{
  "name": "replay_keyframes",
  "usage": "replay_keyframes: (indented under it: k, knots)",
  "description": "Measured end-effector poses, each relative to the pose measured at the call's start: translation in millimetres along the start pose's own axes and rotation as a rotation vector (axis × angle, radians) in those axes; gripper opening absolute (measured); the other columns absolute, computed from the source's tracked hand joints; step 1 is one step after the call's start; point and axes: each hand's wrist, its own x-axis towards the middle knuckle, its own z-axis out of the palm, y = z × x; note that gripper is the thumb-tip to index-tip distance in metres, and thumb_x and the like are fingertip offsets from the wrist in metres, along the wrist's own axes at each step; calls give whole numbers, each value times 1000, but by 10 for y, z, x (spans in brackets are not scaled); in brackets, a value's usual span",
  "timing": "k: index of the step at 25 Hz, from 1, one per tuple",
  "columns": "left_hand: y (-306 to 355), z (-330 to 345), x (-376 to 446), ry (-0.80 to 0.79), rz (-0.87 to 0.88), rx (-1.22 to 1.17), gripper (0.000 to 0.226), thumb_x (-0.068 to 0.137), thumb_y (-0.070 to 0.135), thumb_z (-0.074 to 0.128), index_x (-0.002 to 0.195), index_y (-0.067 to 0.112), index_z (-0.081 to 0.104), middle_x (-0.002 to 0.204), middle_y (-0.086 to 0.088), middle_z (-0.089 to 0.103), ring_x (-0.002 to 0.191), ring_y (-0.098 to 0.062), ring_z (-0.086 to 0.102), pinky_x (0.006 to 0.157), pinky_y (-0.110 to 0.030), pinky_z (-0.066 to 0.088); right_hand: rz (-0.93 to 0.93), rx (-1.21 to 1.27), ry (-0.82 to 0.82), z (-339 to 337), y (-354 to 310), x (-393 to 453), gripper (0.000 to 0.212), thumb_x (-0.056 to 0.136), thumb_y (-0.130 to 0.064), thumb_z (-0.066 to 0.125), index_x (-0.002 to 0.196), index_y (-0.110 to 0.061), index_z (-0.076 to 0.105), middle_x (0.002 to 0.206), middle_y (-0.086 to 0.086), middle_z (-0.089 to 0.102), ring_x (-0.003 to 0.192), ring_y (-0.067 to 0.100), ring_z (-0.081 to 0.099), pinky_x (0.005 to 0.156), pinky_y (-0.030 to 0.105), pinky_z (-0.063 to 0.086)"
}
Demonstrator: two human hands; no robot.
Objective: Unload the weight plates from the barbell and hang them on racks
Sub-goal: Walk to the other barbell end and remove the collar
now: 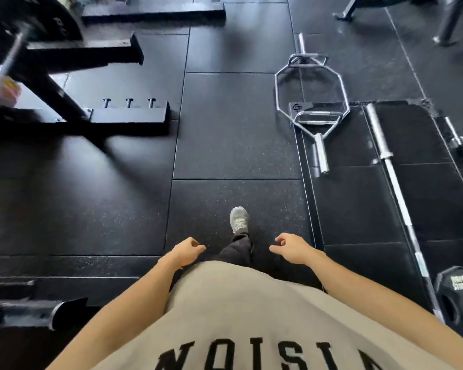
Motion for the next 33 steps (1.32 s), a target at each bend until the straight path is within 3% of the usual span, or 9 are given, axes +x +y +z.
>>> replay_keyframes:
  k: [4,9,14,20,26,30,33]
  knots:
    - [810,-688,739,-31,-9,-92,40,99,46,51,123,15,55,104,-1,61,88,-16,57,82,-34,49,24,-32,-32,-981,-338,709,58,93,-42,60,140,-13,45,142,8,50,127,24,50,106,35,39]
    - [1979,-1838,1487,24,86,-93,44,99,46,51,133,17,49,132,-5,53,112,-22,51,92,-39,48,19,120,170,-2520,-915,1447,66,92,-42,60,147,-15,36,142,10,48,126,27,50,105,36,38]
    - [2882,-2762,2259,28,115,-101,48,96,48,56,131,17,51,133,-5,55,110,-19,53,95,-36,46,2,111,137,-3484,-1485,2269,66,93,-40,61,148,-15,35,147,11,43,130,28,46,106,37,37]
    - [3571,-3434,3082,16,90,-154,52,93,48,61,133,16,50,133,-4,55,115,-22,55,99,-37,45,6,51,61,-4361,-1989,3339,67,92,-41,62,147,-17,34,147,12,44,131,29,46,105,37,37]
    - [4420,-4897,3972,148,16,-236,51,89,52,62,128,19,56,128,-1,58,116,-21,55,102,-40,45,-85,-73,6,-5980,-3218,4562,59,95,-42,57,144,-14,40,144,12,47,127,29,49,102,36,38]
    - [4736,-5398,4477,154,-58,-320,46,89,49,64,122,19,59,126,-3,61,111,-20,57,96,-35,46,-125,-131,-35,-6617,-3916,5202,58,95,-41,57,143,-13,41,142,11,48,125,28,51,103,36,39]
    - [4937,-5834,4957,138,-89,-352,49,87,50,64,124,20,58,129,-1,60,116,-20,55,100,-35,44,-109,-187,-69,-7002,-4339,5764,58,94,-42,58,142,-14,43,143,11,47,125,28,51,104,36,40]
